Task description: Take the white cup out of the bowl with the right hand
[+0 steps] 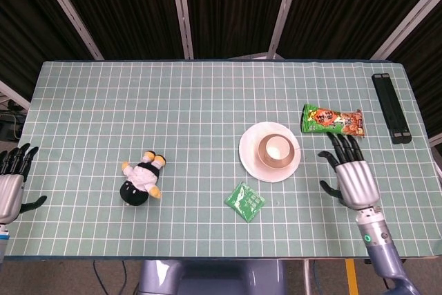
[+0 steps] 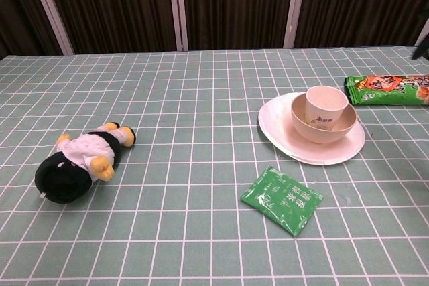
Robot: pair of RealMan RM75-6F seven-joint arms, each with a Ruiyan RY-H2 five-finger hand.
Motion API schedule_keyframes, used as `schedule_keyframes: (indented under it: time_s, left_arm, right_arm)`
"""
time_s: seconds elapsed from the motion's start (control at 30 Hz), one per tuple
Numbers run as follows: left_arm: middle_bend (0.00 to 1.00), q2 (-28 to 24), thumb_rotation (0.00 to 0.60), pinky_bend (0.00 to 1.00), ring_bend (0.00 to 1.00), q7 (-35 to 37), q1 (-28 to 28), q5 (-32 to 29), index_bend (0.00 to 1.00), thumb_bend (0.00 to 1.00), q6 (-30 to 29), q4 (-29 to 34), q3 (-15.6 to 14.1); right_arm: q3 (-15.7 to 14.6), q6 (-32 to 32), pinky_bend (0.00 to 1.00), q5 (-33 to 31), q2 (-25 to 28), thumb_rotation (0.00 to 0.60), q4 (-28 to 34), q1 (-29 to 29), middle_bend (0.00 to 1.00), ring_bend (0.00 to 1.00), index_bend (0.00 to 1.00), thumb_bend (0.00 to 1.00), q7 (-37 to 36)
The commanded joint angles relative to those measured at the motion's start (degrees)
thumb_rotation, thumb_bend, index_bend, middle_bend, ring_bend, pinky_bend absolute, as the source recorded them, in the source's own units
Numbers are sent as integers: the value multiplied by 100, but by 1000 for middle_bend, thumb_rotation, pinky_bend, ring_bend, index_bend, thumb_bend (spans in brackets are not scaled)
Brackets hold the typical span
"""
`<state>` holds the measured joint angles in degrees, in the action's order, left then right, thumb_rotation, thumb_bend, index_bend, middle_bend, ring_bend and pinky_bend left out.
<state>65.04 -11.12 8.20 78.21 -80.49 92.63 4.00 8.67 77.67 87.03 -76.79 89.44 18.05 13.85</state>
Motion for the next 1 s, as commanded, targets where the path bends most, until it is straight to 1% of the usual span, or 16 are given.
schedule_keyframes:
  time_s: [0.03, 0.2, 0.33, 0.67, 0.87, 1.0]
  left_arm:
    - [0, -8, 600, 0, 0, 28, -5, -2, 0, 0, 0, -14, 1]
    - [0, -28, 600, 0, 0, 112, 2, -22, 0, 0, 41, -45, 7]
    - [0, -36, 600, 0, 0, 139, 8, 0, 0, 0, 45, -32, 6]
    - [0, -44, 600, 0, 0, 149, 15, -10, 0, 0, 64, -35, 8]
    - [0, -51, 600, 0, 0, 171, 8, 5, 0, 0, 51, -31, 3]
    - [0, -61, 600, 0, 0, 187, 10, 11, 0, 0, 59, -22, -1]
  right_arm:
    - [198, -365, 0, -257, -344, 600, 101, 320, 84, 0, 347, 167, 352]
    - [421, -821, 0, -832, -872, 600, -131, 680, 109, 0, 384, 185, 641]
    - [490, -966, 0, -1075, -1174, 600, -441, 851, 123, 0, 411, 186, 735]
    - [580, -1110, 0, -1391, -1458, 600, -807, 1087, 133, 0, 442, 188, 792]
    - [519, -1164, 0, -1482, -1556, 600, -924, 1136, 144, 0, 464, 204, 772]
    - [513, -1184, 0, -1538, -1713, 600, -1134, 1192, 165, 0, 496, 214, 705]
